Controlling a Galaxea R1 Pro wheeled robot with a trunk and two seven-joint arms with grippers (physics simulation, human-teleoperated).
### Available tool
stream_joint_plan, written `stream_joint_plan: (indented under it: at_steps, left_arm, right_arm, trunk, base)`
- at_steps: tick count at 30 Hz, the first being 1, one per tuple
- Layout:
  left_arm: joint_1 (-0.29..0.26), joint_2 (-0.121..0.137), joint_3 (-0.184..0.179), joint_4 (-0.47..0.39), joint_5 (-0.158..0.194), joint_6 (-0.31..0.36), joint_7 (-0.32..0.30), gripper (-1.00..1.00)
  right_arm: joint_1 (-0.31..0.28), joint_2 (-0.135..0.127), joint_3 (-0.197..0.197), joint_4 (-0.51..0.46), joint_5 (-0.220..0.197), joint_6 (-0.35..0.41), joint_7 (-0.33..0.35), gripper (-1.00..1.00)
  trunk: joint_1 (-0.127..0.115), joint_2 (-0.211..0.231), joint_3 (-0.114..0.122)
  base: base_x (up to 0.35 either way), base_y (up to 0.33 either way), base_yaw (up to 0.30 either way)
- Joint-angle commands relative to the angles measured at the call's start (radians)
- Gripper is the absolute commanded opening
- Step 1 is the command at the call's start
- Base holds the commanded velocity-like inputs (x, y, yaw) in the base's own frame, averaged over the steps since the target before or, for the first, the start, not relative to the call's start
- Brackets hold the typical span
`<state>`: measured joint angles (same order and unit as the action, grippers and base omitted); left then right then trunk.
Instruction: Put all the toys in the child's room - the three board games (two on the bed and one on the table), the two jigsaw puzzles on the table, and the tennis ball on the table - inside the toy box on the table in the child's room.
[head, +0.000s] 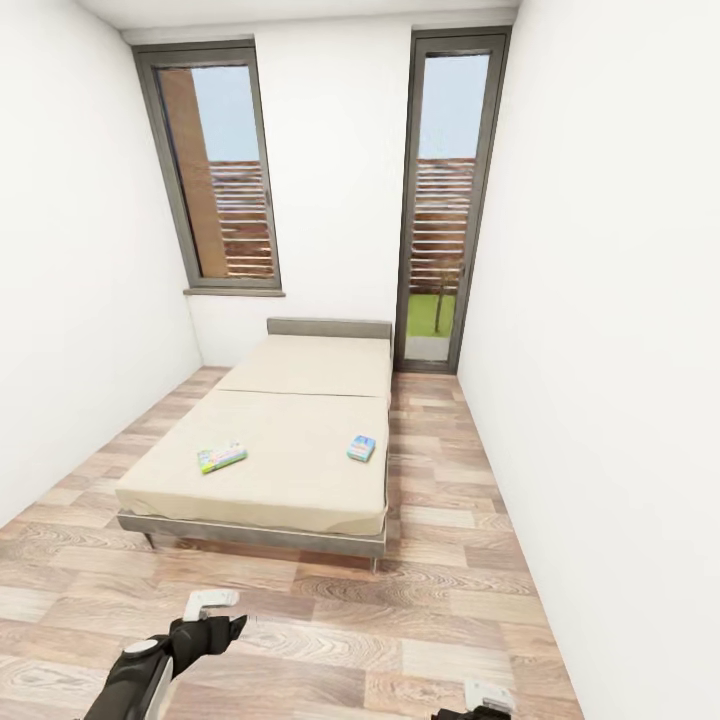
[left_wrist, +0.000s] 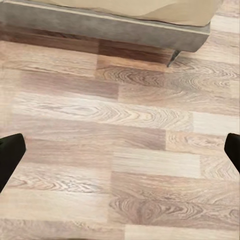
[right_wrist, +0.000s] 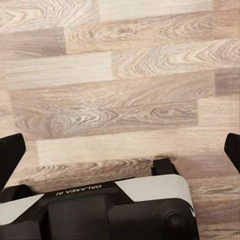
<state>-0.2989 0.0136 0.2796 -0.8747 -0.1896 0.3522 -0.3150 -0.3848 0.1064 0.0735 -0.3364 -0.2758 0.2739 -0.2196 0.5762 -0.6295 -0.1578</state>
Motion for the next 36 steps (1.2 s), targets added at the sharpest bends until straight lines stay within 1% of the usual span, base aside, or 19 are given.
stream_joint_plan:
  at_steps: [1, 2, 4, 10, 14, 19, 24, 36]
  left_arm:
    - [-0.001, 0.000, 0.021, -0.001, -0.010, 0.004, -0.007, 1.00]
    - [-0.001, 0.001, 0.033, 0.000, -0.011, 0.005, -0.006, 1.00]
    - [-0.002, 0.000, 0.044, 0.000, -0.010, 0.007, -0.007, 1.00]
    - [-0.002, -0.008, 0.047, 0.000, -0.017, 0.003, -0.006, 1.00]
    - [-0.002, -0.003, 0.048, 0.000, -0.015, 0.005, -0.008, 1.00]
    - [-0.002, -0.001, 0.052, 0.000, -0.015, 0.004, -0.006, 1.00]
    - [-0.002, 0.000, 0.050, 0.000, -0.017, -0.001, -0.005, 1.00]
    - [-0.002, -0.003, 0.045, -0.001, -0.018, -0.005, -0.004, 1.00]
  right_arm:
    - [-0.001, 0.002, 0.006, 0.000, -0.010, 0.004, -0.008, 1.00]
    - [-0.002, 0.003, 0.003, 0.002, -0.010, 0.000, -0.009, 1.00]
    - [-0.003, 0.003, -0.001, 0.004, -0.010, -0.007, -0.009, 1.00]
    - [-0.002, 0.002, -0.005, 0.006, -0.009, -0.024, -0.009, 1.00]
    - [-0.002, 0.004, -0.006, 0.007, -0.008, -0.032, -0.009, 1.00]
    - [-0.002, 0.002, -0.006, 0.007, -0.009, -0.034, -0.009, 1.00]
    - [-0.002, 0.005, -0.005, 0.007, -0.008, -0.035, -0.009, 1.00]
    - [-0.002, 0.003, -0.004, 0.007, -0.008, -0.036, -0.009, 1.00]
  trunk:
    - [0.000, -0.002, -0.002]
    - [0.000, -0.002, -0.002]
    - [0.000, -0.002, -0.002]
    - [0.000, -0.002, -0.002]
    - [0.000, -0.002, -0.003]
    - [0.000, -0.002, -0.008]
    - [0.000, -0.002, -0.014]
    - [0.000, -0.002, -0.028]
  base:
    - [0.000, 0.000, 0.000]
    - [0.000, 0.000, 0.000]
    - [0.000, 0.000, 0.000]
    - [0.000, 0.000, 0.000]
    - [0.000, 0.049, -0.037]
    - [0.023, 0.233, -0.170]
    - [0.183, 0.202, -0.203]
    - [0.182, 0.027, -0.206]
